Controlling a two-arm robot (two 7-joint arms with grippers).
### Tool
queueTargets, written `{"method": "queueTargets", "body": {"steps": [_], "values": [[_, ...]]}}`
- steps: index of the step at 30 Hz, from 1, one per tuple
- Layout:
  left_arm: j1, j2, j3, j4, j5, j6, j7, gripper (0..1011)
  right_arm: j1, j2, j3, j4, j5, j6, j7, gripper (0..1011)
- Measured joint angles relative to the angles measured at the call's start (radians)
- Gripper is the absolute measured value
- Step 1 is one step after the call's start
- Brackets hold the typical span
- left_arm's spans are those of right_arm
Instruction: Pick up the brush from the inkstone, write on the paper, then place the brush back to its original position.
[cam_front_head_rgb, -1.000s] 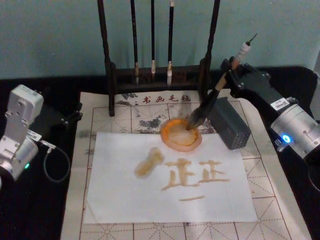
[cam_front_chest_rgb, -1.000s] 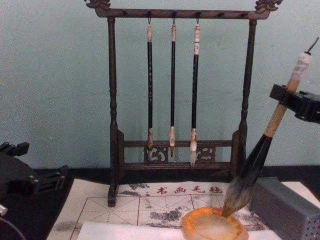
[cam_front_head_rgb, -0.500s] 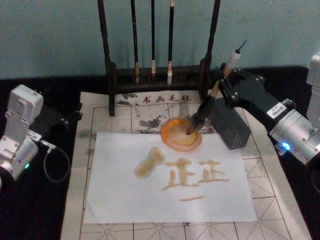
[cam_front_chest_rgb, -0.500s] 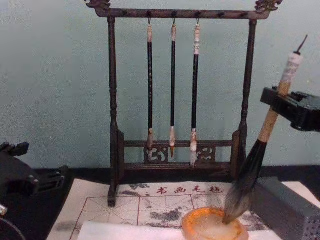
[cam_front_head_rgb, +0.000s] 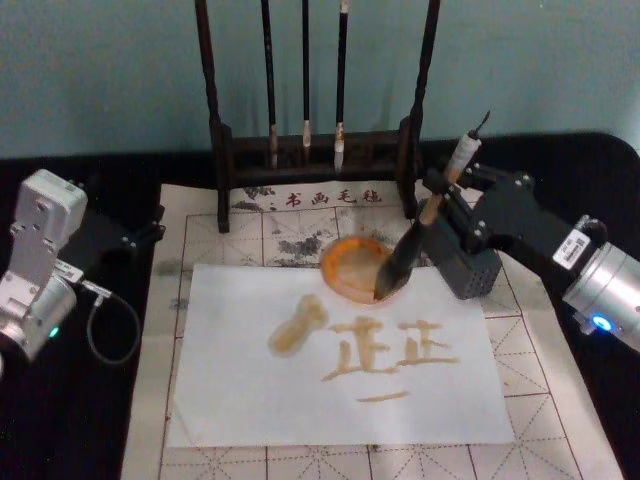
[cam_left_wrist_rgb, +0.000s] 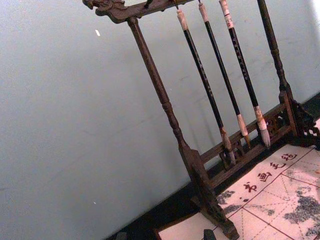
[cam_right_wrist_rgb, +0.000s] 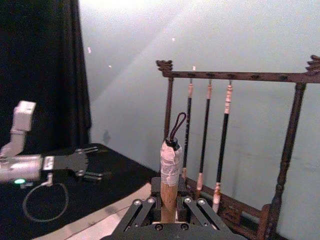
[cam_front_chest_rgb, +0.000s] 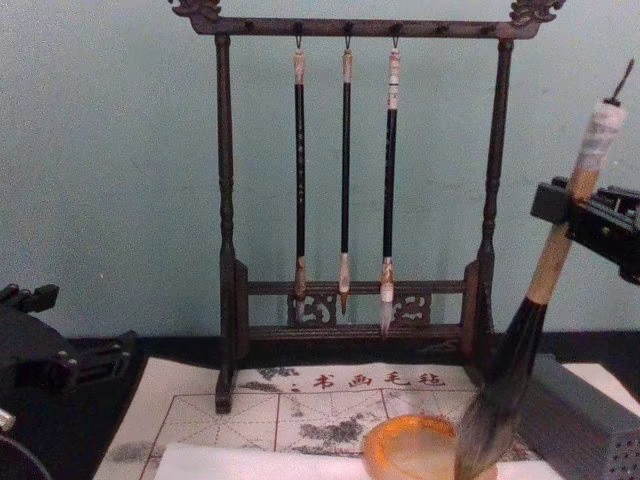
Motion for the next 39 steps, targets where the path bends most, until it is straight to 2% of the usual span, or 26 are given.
{"method": "queueTargets", "body": {"steps": [8, 11, 19, 28, 39], "values": [[0.000, 0.000, 0.000, 0.000, 0.000, 0.000, 0.000, 1001, -0.036, 0.032, 0.022, -0.035, 0.036, 0.030, 0.068, 181], [0.000, 0.000, 0.000, 0.000, 0.000, 0.000, 0.000, 1001, -0.046, 0.051, 0.028, -0.048, 0.052, 0.048, 0.112, 181], [0.000, 0.000, 0.000, 0.000, 0.000, 0.000, 0.000, 1001, -0.067, 0.088, 0.034, -0.067, 0.075, 0.056, 0.175, 181], [0.000, 0.000, 0.000, 0.000, 0.000, 0.000, 0.000, 1001, -0.094, 0.114, 0.042, -0.085, 0.093, 0.055, 0.195, 181], [0.000, 0.000, 0.000, 0.000, 0.000, 0.000, 0.000, 1001, -0.124, 0.142, 0.043, -0.106, 0.094, 0.052, 0.205, 181]]}}
